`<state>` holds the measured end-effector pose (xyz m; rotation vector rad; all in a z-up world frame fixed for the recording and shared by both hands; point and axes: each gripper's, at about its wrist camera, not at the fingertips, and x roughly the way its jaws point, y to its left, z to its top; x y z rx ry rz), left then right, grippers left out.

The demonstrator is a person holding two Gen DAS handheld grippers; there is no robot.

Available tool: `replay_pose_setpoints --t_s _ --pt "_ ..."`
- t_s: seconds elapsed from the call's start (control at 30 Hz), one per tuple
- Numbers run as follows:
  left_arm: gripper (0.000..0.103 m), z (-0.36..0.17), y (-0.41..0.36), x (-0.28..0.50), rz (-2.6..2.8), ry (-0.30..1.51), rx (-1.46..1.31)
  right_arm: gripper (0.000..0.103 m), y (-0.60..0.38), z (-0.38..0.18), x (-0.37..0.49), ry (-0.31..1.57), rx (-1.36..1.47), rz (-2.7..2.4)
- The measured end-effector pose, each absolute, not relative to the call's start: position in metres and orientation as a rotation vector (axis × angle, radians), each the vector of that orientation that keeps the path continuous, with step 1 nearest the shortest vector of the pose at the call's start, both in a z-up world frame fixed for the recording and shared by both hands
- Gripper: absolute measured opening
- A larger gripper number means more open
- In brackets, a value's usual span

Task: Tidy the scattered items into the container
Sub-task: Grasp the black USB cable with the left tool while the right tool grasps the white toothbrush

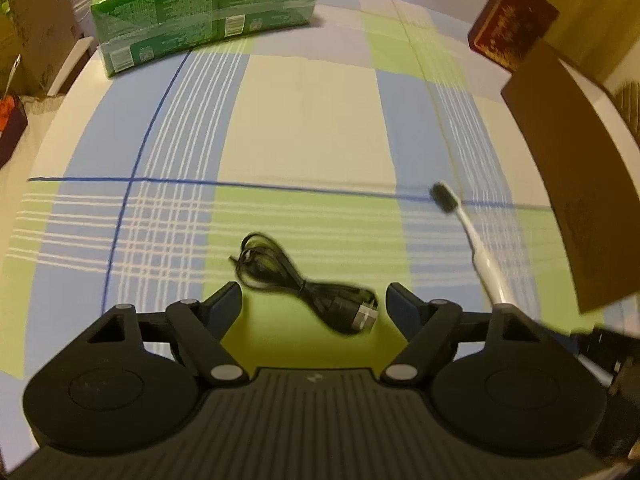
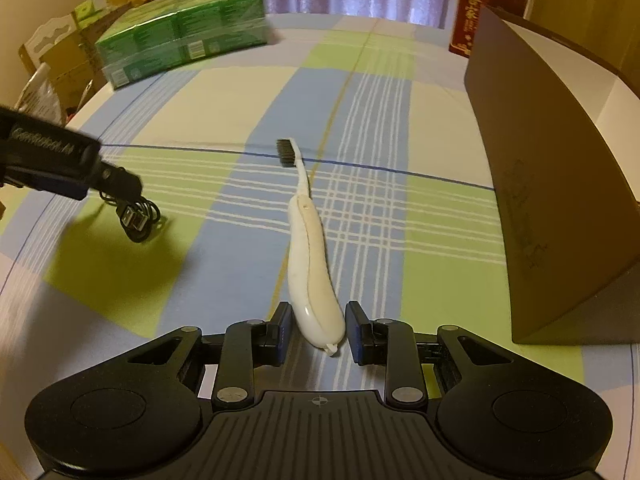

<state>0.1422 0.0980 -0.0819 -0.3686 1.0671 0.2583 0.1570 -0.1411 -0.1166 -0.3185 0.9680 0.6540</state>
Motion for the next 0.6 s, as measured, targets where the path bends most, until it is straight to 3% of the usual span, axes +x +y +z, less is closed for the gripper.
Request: replay_pose_setpoints --t_s 0.13,0.17,0.23,0.4,0.43,0.47,0.6 --pt "0.060 -0.095 0.102 0.154 0.268 1.093 -0.400 0.031 -0.143 -0.116 0.157 0.973 -0.304 0.641" --pt "0.060 -0.097 0.102 0.155 0.266 1.093 -0.396 0.031 -0.144 -0.116 0.157 0.974 -0.302 0.638" --pt "0.042 -0.099 0.098 0.156 0.239 1.093 -0.360 0.031 -0.145 -0.116 0.157 0.978 -0.299 0.637" --pt "0.022 -0.100 0.092 0.147 0.112 1.107 -0.296 0.033 -0.144 -0.115 0.156 0.987 -0.294 0.644" --pt "0.021 -0.100 0.090 0.144 0.087 1.115 -0.289 0.052 -0.144 -0.114 0.156 0.990 -0.290 0.649" --pt "0.021 -0.099 0.086 0.140 0.056 1.124 -0.270 0.081 -0.144 -0.113 0.155 0.979 -0.283 0.644" --pt "0.021 -0.096 0.074 0.121 -0.022 1.161 -0.235 0.084 -0.144 -0.108 0.151 0.944 -0.281 0.657"
